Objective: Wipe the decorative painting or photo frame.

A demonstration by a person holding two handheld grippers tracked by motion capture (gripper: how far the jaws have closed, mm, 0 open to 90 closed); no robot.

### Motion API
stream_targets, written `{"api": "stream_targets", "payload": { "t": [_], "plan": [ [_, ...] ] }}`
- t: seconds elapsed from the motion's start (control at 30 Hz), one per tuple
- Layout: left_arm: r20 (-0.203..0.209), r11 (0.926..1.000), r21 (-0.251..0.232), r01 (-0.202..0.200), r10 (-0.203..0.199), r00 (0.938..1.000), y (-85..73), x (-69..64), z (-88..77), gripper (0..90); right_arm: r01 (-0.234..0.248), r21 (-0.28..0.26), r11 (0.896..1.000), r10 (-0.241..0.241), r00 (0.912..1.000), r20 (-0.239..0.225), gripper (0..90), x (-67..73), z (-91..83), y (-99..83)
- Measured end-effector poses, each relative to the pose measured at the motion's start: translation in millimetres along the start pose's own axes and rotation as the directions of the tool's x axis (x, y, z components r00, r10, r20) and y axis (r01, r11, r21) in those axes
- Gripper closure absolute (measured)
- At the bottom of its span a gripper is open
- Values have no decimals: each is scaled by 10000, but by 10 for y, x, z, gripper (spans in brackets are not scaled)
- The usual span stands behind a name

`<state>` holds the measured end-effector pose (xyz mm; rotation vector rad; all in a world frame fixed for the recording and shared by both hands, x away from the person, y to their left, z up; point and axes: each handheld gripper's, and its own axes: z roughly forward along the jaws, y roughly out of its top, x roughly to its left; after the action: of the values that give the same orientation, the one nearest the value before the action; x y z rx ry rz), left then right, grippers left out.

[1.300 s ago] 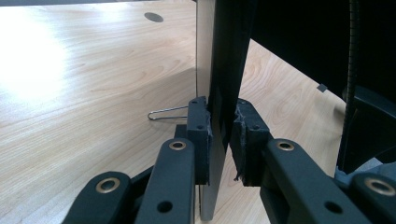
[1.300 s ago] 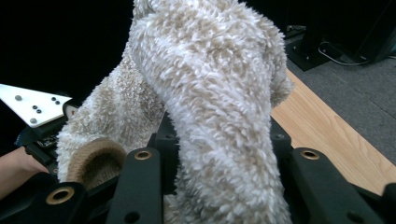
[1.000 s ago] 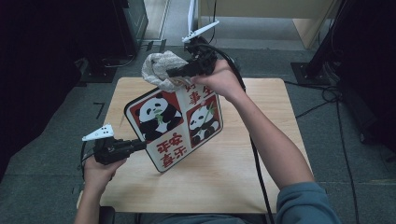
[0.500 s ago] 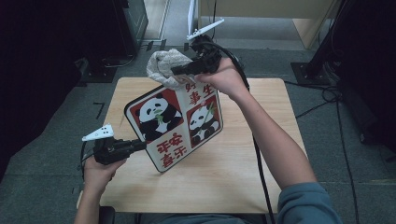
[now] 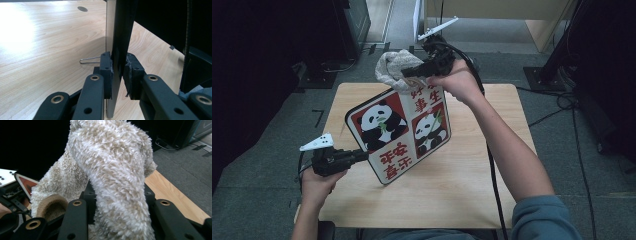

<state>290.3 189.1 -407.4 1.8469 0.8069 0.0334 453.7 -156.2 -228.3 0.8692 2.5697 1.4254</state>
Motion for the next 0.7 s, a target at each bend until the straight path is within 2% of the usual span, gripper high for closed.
{"api": "stream_targets", "payload": {
  "t": [0.7],
  "plan": [
    [-19, 10000, 6, 55, -55, 10000, -2, 2, -4, 786, -341, -44, 9994, 343, 9979, 546, 624, -193, -157, -40]
  ]
}}
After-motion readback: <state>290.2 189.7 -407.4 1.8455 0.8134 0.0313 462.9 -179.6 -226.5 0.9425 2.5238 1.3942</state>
